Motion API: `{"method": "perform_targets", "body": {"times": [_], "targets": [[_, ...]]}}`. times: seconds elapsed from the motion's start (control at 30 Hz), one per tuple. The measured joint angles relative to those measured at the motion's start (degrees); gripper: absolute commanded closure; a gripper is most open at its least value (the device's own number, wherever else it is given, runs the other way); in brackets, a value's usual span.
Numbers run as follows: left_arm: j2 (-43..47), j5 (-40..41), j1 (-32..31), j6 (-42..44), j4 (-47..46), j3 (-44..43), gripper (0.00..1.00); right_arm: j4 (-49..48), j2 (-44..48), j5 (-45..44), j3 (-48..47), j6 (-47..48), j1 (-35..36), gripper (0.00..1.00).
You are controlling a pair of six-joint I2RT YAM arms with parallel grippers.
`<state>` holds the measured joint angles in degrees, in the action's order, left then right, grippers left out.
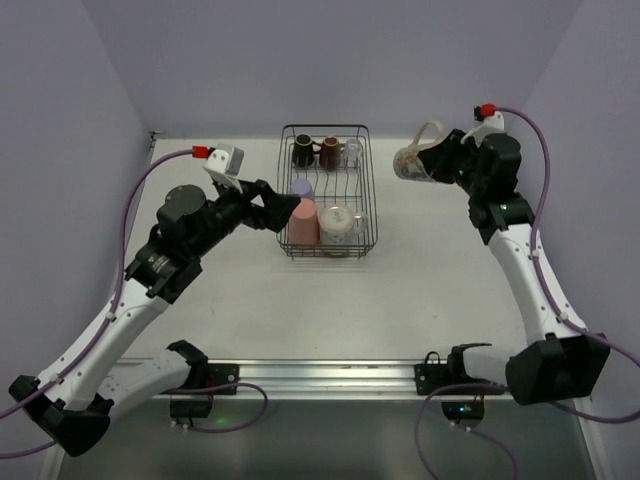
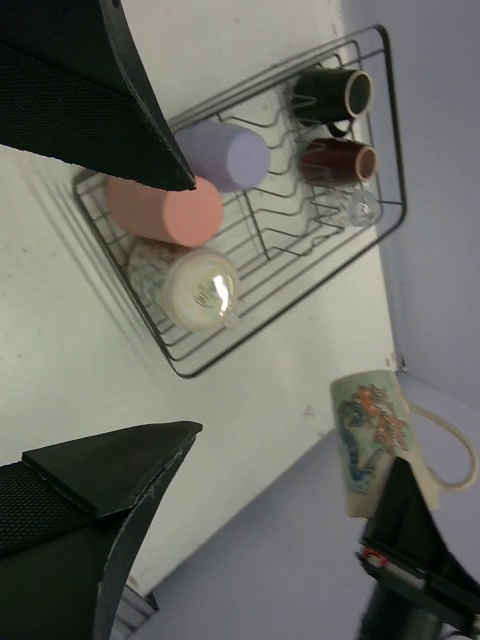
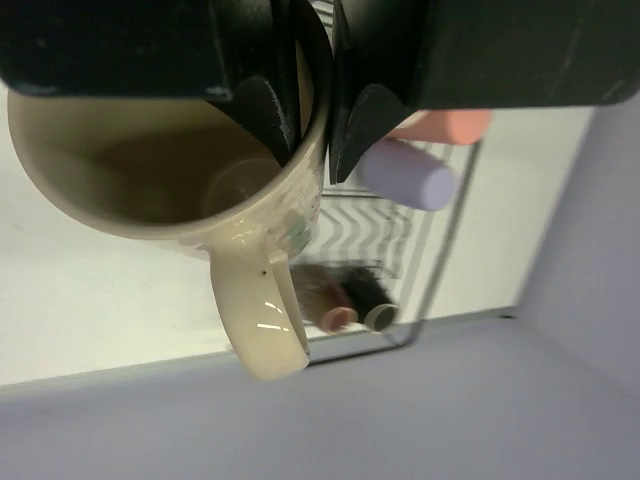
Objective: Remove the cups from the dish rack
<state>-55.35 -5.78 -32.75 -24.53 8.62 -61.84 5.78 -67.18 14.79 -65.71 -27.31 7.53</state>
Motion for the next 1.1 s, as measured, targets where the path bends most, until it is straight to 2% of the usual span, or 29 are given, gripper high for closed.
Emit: {"method": "perform_targets", "body": {"times": [0.17, 0.43, 0.63, 0.9, 1.03, 1.07, 1.1], "targets": [[4.35, 3.69, 0.0, 6.21, 7.65, 4.98, 0.0, 13.51, -13.33, -8.96, -10.82, 7.32, -1.44, 1.0], [4.9, 6.91, 0.0, 9.64, 9.33, 12.72, 0.0, 28.39, -34.25, -17.22, -25.53, 14.64, -1.29, 1.0], [5.11, 7.32, 0.0, 10.82, 8.83, 13.38, 0.0, 31.01, -45.03, -21.31, -34.64, 18.38, 0.92, 1.0], [5.29, 6.47, 0.0, 11.67, 8.59, 13.92, 0.0, 31.39, -53.99, -21.88, -41.53, 20.11, 3.76, 1.0], [3.45, 4.02, 0.0, 12.04, 8.35, 13.75, 0.0, 31.5, -54.21, -22.6, -41.75, 20.41, 4.24, 0.74], [2.69, 3.34, -0.04, 12.11, 8.31, 13.64, 0.0, 31.43, -54.25, -22.73, -41.75, 20.52, 4.26, 0.58], [1.66, 2.54, -0.2, 12.13, 8.37, 13.35, 0.0, 31.17, -54.27, -23.02, -41.75, 20.83, 4.35, 0.52]]}}
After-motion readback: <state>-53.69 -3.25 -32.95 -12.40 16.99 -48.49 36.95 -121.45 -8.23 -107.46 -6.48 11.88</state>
